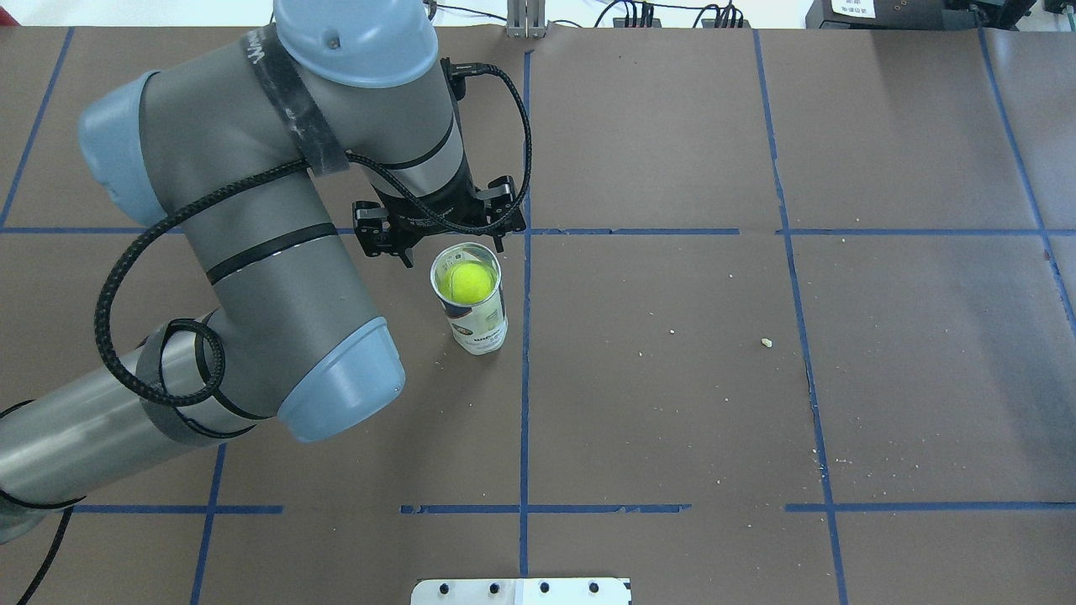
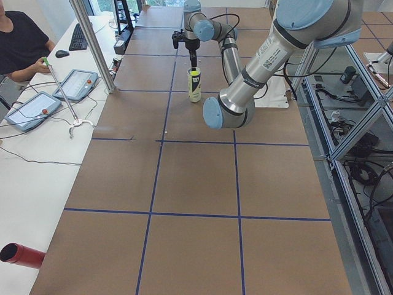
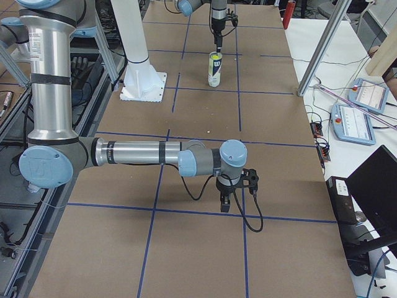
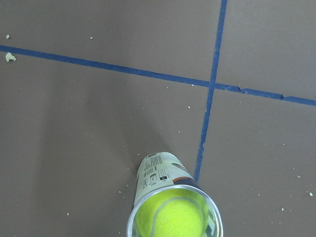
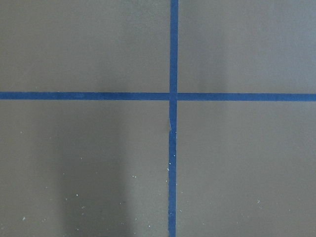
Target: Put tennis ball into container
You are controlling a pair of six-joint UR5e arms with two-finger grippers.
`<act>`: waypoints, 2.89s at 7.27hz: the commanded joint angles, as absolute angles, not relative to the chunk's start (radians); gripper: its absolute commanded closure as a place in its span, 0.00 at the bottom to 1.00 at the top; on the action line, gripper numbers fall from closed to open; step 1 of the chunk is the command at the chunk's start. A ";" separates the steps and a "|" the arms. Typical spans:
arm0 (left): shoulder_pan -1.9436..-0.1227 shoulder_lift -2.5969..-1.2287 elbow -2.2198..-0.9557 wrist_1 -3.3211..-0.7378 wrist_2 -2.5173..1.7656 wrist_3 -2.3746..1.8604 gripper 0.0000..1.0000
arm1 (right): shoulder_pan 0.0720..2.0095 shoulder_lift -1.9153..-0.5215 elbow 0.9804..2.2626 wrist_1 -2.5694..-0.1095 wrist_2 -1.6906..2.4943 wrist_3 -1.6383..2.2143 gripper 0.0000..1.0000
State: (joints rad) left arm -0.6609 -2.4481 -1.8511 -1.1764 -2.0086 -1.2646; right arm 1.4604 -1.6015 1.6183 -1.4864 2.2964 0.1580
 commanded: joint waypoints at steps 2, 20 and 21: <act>-0.689 -2.294 -1.973 -1.259 -1.997 -1.142 0.00 | 1.459 -1.601 1.618 -1.486 2.296 0.158 0.00; -1.569 -1.534 -1.595 -1.652 -2.350 0.127 0.00 | 1.460 -1.601 1.618 -1.486 2.296 0.158 0.00; -1.578 -1.535 -1.598 -1.651 -2.349 0.127 0.00 | 1.460 -1.601 1.618 -1.486 2.296 0.158 0.00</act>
